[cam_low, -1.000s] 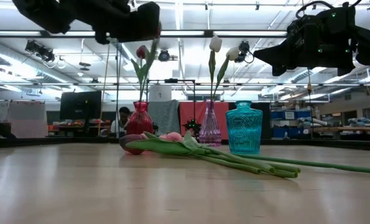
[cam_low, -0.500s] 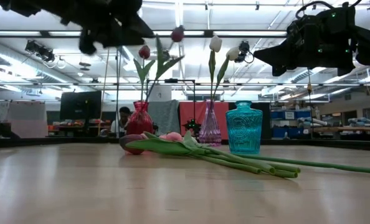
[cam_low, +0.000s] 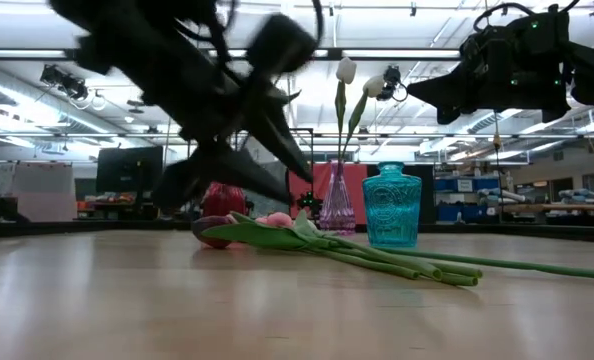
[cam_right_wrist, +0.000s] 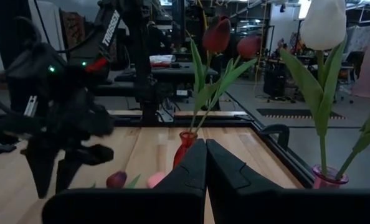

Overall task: Sort flowers into vase by color
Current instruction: Put the white tulip into the pink vase

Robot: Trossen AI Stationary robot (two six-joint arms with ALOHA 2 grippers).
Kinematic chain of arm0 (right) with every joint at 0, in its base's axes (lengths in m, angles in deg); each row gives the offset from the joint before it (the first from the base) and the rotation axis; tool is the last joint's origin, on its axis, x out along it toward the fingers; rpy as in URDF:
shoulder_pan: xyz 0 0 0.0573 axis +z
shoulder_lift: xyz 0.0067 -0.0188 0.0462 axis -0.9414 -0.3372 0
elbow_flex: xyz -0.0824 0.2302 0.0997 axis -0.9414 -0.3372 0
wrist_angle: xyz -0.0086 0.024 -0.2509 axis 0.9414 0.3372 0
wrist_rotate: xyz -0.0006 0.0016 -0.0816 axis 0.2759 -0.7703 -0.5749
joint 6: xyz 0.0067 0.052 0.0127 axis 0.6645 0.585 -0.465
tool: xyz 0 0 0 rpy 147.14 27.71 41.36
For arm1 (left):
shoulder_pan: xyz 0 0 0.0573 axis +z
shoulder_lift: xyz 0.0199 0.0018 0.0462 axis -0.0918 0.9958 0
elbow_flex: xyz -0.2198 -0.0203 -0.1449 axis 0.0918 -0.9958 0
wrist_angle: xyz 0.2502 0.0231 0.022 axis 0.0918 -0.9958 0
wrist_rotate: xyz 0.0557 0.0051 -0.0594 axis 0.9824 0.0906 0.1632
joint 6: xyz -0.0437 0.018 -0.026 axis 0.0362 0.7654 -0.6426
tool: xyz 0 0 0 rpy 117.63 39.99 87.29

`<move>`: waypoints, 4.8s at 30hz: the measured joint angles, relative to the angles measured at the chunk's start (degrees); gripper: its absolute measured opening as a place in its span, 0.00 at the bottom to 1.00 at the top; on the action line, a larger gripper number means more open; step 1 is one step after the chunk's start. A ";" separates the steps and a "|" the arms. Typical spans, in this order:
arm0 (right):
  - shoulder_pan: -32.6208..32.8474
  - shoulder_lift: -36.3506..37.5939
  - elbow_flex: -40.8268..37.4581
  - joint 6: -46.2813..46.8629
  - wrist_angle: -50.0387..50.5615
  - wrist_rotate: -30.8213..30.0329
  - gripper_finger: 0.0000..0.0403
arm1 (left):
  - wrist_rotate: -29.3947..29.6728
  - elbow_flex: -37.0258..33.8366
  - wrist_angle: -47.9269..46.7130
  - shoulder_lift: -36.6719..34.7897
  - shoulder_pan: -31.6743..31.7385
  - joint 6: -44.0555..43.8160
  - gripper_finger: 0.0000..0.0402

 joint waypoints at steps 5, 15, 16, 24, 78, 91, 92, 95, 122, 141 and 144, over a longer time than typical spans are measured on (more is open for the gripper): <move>0.00 0.01 0.00 -0.02 -0.01 0.00 0.03 | -4.95 3.93 -9.03 1.30 2.98 -8.11 0.29; 0.00 0.02 0.00 -1.36 0.34 -0.03 0.03 | -2.00 17.22 -40.30 1.72 4.34 -9.49 0.22; 0.00 0.01 0.00 -1.37 0.34 -0.02 0.03 | -1.67 17.39 -40.09 1.72 4.34 -10.84 0.21; 0.00 0.01 0.00 -1.09 0.42 0.00 0.03 | -2.60 17.11 -41.39 2.50 4.36 -24.84 0.21; 0.07 0.00 0.02 -1.46 0.08 0.46 0.03 | -8.61 27.13 -50.28 4.73 9.28 -4.25 0.13; 0.17 0.00 0.02 -1.46 -0.17 0.41 0.03 | -7.52 26.44 -48.10 10.21 5.32 -14.82 0.21; 0.17 0.02 0.02 -1.44 -0.15 0.39 0.03 | -7.85 26.44 -47.72 10.67 5.32 -15.37 0.24; 0.17 0.00 0.02 -1.44 -0.16 0.37 0.03 | -8.49 26.44 -45.45 11.09 5.35 -15.66 0.33; 0.17 0.02 0.02 -1.53 -0.18 0.42 0.03 | -14.63 26.55 -35.45 13.08 9.39 -20.77 0.50; 0.22 0.01 0.02 -1.01 -0.62 0.46 0.03 | -17.55 26.66 -36.57 14.61 9.55 -19.79 0.50; 0.22 0.02 0.02 -0.92 -0.60 0.46 0.03 | -17.64 26.61 -35.99 14.61 10.15 -21.22 0.50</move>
